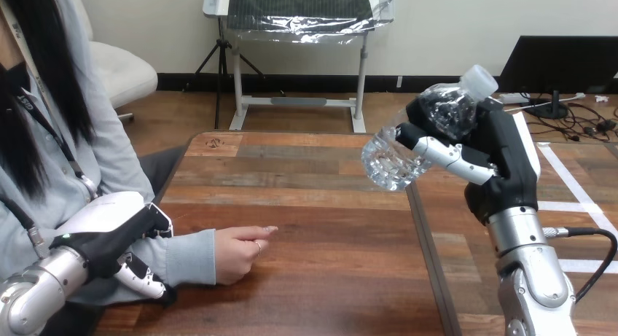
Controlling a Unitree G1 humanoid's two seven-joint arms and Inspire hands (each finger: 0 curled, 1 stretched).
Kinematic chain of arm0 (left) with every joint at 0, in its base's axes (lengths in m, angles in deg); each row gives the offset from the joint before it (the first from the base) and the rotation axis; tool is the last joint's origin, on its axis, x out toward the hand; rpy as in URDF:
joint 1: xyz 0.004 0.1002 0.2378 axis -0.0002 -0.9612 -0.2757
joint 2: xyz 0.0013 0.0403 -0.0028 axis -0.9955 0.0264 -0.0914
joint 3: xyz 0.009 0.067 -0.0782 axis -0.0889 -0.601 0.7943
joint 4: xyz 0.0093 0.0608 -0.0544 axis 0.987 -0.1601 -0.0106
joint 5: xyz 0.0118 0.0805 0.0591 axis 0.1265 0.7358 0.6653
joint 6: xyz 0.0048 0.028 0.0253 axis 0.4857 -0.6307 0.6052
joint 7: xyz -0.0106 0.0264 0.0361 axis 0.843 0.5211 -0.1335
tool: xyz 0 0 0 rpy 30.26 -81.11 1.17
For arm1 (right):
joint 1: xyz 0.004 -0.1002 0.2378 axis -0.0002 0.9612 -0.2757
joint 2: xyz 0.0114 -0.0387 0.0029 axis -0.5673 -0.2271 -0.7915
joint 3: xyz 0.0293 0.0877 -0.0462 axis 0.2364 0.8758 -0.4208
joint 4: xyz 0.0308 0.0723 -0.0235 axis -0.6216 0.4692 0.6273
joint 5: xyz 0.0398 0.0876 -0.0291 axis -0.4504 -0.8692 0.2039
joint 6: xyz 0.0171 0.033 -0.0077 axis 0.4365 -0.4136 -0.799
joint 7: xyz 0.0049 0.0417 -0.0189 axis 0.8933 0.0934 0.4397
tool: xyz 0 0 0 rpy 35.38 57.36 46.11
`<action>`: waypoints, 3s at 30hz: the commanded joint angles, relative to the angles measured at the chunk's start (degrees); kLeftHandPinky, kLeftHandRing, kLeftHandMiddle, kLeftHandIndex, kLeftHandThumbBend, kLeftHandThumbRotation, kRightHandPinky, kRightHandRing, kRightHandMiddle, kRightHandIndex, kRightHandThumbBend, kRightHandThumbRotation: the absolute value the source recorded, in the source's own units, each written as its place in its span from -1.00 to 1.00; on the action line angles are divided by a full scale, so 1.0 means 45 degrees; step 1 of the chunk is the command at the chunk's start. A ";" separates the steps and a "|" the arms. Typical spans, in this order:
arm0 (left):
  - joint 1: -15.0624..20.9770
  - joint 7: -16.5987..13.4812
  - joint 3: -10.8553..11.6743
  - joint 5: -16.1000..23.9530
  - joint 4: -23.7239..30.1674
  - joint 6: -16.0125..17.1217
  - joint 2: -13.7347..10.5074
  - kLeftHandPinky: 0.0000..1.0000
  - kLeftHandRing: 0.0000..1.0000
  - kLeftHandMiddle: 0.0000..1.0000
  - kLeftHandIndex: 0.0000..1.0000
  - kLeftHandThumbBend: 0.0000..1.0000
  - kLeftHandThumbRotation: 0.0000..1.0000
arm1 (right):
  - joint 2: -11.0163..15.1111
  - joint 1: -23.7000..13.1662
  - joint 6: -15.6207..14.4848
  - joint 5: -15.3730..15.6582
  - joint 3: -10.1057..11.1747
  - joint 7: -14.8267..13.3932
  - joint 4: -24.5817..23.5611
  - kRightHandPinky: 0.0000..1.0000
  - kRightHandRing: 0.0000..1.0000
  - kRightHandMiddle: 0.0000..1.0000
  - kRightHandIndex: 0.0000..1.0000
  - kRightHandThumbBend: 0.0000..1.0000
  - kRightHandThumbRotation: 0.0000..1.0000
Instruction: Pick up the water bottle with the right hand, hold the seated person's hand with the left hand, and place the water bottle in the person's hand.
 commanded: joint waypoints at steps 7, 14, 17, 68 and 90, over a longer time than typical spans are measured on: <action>0.0421 0.0214 -0.0029 -0.0160 0.1026 -0.0086 0.0019 -0.60 -0.49 -0.38 -0.40 0.50 -1.00 | -0.0185 -0.1169 0.0582 0.0247 -0.0200 0.0049 0.0436 -0.37 -0.23 -0.08 -0.07 0.28 -1.00; 0.0356 0.0488 0.0057 -0.0228 0.1741 -0.0325 -0.0021 -0.61 -0.50 -0.39 -0.41 0.50 -1.00 | -0.0189 -0.1412 0.1017 0.0446 -0.0327 0.0187 0.1110 -0.36 -0.22 -0.06 -0.06 0.31 -1.00; 0.0349 0.0604 0.0117 -0.0325 0.1974 -0.0330 -0.0021 -0.62 -0.51 -0.40 -0.41 0.50 -1.00 | -0.0212 -0.1541 0.1206 0.0437 -0.0361 0.0282 0.1448 -0.36 -0.22 -0.05 -0.05 0.31 -1.00; 0.0751 0.2023 0.0256 -0.0094 0.3971 -0.0708 -0.0324 -0.59 -0.49 -0.38 -0.40 0.62 -1.00 | -0.0418 -0.2642 0.2328 0.0643 -0.0447 0.0314 0.4108 -0.29 -0.15 0.00 -0.03 0.46 -1.00; 0.0981 0.2683 0.0259 -0.0071 0.4816 -0.1176 -0.0264 -0.61 -0.51 -0.39 -0.41 0.64 -1.00 | -0.0528 -0.2740 0.2455 0.0788 -0.0488 0.0273 0.4482 -0.32 -0.18 -0.02 -0.02 0.45 -1.00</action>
